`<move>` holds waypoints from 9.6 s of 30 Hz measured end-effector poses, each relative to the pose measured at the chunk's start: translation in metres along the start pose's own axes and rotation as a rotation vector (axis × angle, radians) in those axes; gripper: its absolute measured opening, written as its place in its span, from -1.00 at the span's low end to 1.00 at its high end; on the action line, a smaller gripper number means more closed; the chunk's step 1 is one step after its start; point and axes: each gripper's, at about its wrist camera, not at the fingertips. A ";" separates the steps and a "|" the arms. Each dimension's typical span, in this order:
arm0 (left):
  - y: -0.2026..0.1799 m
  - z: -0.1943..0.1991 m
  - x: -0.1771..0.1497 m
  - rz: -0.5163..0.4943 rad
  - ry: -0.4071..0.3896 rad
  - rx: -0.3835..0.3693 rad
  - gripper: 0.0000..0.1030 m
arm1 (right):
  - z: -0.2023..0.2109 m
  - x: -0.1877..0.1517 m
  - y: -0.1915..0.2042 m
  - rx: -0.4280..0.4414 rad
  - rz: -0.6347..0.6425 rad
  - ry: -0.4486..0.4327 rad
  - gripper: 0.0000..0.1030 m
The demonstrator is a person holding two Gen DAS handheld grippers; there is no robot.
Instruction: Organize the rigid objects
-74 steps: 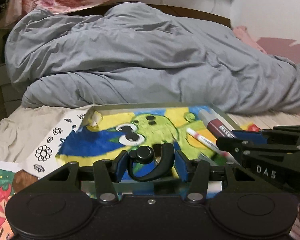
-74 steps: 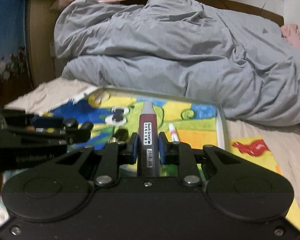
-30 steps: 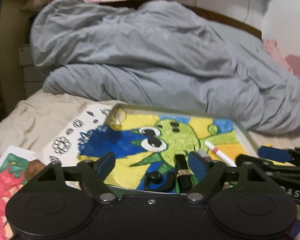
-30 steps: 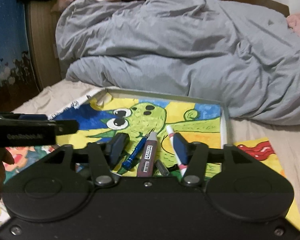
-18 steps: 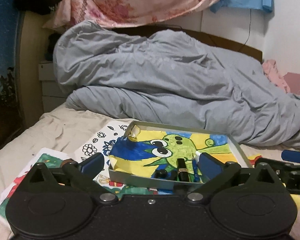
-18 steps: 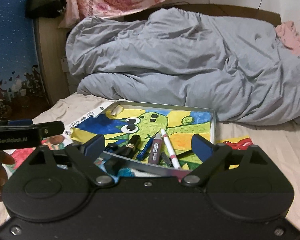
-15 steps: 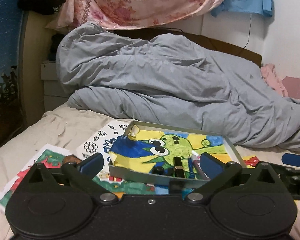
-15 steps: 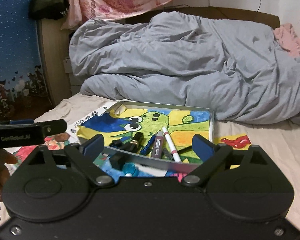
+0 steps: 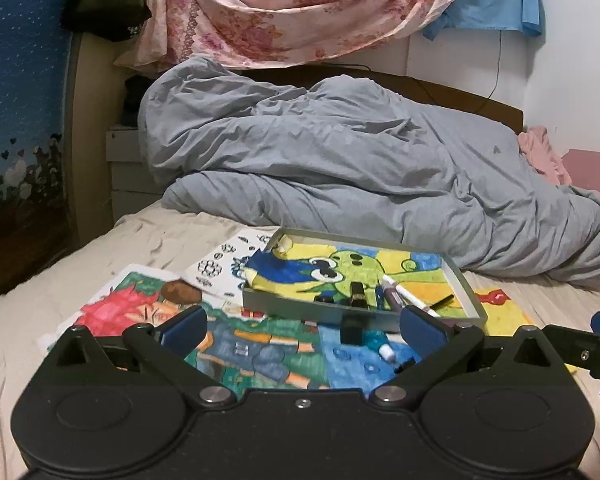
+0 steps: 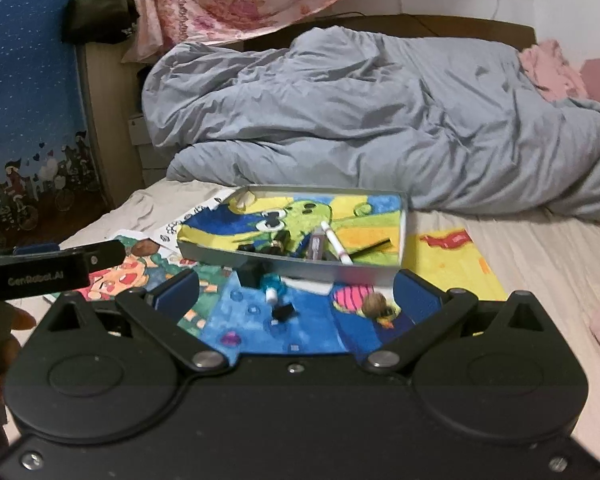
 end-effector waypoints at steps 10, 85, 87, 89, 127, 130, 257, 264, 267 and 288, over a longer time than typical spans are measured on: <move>-0.006 0.024 -0.025 -0.032 0.031 0.015 0.98 | 0.036 -0.029 0.006 -0.027 -0.022 0.021 0.99; -0.007 0.017 -0.043 -0.076 0.095 0.050 0.98 | 0.030 -0.047 0.013 -0.071 -0.094 0.159 0.99; -0.006 0.015 -0.044 -0.072 0.101 0.054 0.98 | 0.030 -0.047 0.013 -0.071 -0.095 0.159 0.99; -0.005 0.013 -0.045 -0.070 0.109 0.059 0.98 | 0.030 -0.047 0.013 -0.072 -0.095 0.158 0.99; -0.002 0.002 -0.053 -0.066 0.140 0.090 0.98 | 0.005 -0.050 0.020 -0.099 -0.080 0.186 0.99; -0.002 0.002 -0.052 -0.065 0.138 0.088 0.98 | 0.004 -0.050 0.020 -0.096 -0.075 0.188 0.99; -0.068 -0.192 -0.057 -0.233 0.302 -0.376 -0.59 | -0.192 -0.020 -0.040 0.084 0.140 0.367 -0.60; -0.070 -0.180 -0.054 -0.227 0.278 -0.373 -0.80 | -0.185 -0.013 -0.037 0.116 0.137 0.338 -0.60; -0.068 -0.175 -0.054 -0.207 0.288 -0.373 -0.81 | -0.179 -0.008 -0.036 0.123 0.127 0.318 -0.60; -0.078 -0.215 0.007 -0.206 0.134 -0.304 -0.80 | -0.206 0.026 -0.062 0.080 0.011 0.115 -0.60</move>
Point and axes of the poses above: each gripper's, at about its wrist camera, not at the fingertips, and z roughly against the way its jaws point, y to its left, x to its top, and after that the axes turned 2 degrees about -x, right-handed
